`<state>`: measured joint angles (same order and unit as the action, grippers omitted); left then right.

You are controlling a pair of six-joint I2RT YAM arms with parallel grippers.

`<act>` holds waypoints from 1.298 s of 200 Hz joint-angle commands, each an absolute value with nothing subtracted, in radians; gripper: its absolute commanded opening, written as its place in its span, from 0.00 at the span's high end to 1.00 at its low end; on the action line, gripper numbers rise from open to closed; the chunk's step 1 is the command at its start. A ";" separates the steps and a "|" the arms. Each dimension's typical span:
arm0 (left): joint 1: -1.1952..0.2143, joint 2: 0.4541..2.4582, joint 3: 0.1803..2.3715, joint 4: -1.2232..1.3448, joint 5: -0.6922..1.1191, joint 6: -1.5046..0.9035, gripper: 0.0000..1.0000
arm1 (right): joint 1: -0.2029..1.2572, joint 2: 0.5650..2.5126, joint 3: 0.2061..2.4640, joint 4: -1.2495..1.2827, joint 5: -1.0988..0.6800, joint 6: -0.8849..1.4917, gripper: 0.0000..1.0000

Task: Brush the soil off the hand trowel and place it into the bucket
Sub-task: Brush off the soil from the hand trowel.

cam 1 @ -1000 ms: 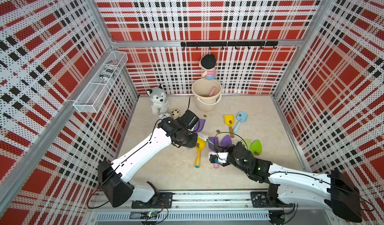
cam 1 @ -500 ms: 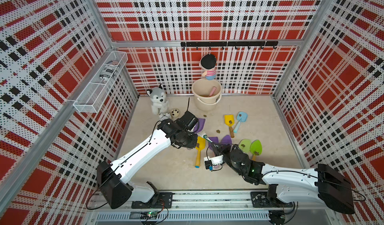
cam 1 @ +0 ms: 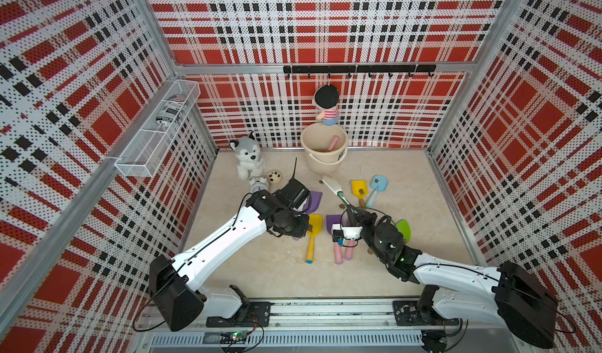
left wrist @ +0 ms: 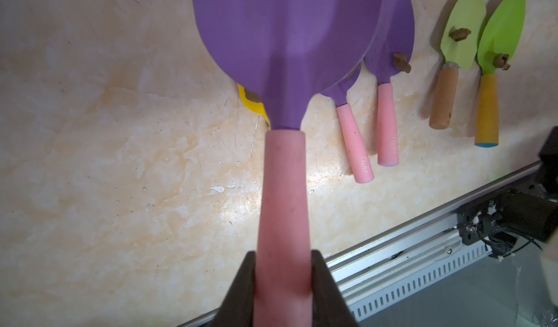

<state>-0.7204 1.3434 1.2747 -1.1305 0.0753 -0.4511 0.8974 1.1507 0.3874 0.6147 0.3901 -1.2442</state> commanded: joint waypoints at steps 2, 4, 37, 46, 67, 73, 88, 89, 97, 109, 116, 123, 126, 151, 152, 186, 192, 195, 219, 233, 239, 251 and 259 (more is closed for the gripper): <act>-0.713 1.317 1.311 -1.101 0.091 -0.440 1.00 | 0.920 1.177 0.368 0.552 0.358 -1.153 1.00; -0.713 1.317 1.313 -1.101 0.091 -0.441 1.00 | 0.925 1.180 0.368 0.549 0.359 -1.150 1.00; -0.703 1.339 1.299 -1.089 0.106 -0.430 1.00 | 1.057 1.226 0.375 0.578 0.374 -1.210 1.00; -0.701 1.348 1.290 -1.088 0.109 -0.424 1.00 | 1.084 1.242 0.379 0.601 0.390 -1.248 1.00; -0.703 1.356 1.272 -1.083 0.117 -0.417 1.00 | 1.109 1.246 0.392 0.628 0.395 -1.315 1.00; -0.703 1.358 1.269 -1.081 0.119 -0.417 1.00 | 1.109 1.239 0.398 0.622 0.390 -1.325 1.00; -0.704 1.356 1.263 -1.081 0.123 -0.417 1.00 | 1.109 1.223 0.416 0.615 0.392 -1.353 1.00; -0.704 1.356 1.263 -1.081 0.123 -0.417 1.00 | 1.109 1.223 0.417 0.614 0.392 -1.357 1.00; -0.703 1.356 1.259 -1.081 0.124 -0.416 1.00 | 1.108 1.218 0.428 0.613 0.397 -1.381 1.00; -0.703 1.355 1.252 -1.081 0.127 -0.416 1.00 | 1.102 1.210 0.446 0.598 0.393 -1.403 1.00; -0.703 1.356 1.248 -1.081 0.126 -0.416 1.00 | 1.091 1.201 0.456 0.586 0.381 -1.402 1.00; -0.703 1.355 1.245 -1.081 0.123 -0.417 1.00 | 1.080 1.191 0.464 0.572 0.365 -1.400 1.00; -0.703 1.356 1.244 -1.081 0.122 -0.416 1.00 | 1.075 1.187 0.466 0.566 0.359 -1.401 1.00; -0.701 1.346 1.238 -1.081 0.118 -0.416 1.00 | 1.018 1.161 0.468 0.541 0.337 -1.418 1.00; -0.701 1.346 1.238 -1.081 0.118 -0.416 1.00 | 1.016 1.159 0.469 0.541 0.337 -1.419 1.00; -0.698 1.335 1.241 -1.081 0.120 -0.420 1.00 | 0.942 1.124 0.467 0.534 0.313 -1.397 1.00; -0.698 1.334 1.240 -1.081 0.119 -0.420 1.00 | 0.931 1.120 0.466 0.531 0.308 -1.386 1.00; -0.698 1.332 1.240 -1.081 0.119 -0.421 1.00 | 0.926 1.115 0.464 0.530 0.306 -1.377 1.00; -0.695 1.327 1.239 -1.081 0.108 -0.422 1.00 | 0.864 1.081 0.449 0.515 0.269 -1.244 1.00; -0.696 1.324 1.241 -1.081 0.085 -0.421 1.00 | 0.836 1.062 0.453 0.493 0.265 -1.109 1.00; -0.696 1.324 1.244 -1.081 0.071 -0.421 1.00 | 0.824 1.055 0.468 0.463 0.260 -1.039 1.00; -0.699 1.325 1.251 -1.077 0.046 -0.416 1.00 | 0.805 1.036 0.525 0.367 0.219 -0.847 1.00; -0.698 1.326 1.257 -1.073 0.027 -0.414 1.00 | 0.779 1.021 0.574 0.275 0.134 -0.716 1.00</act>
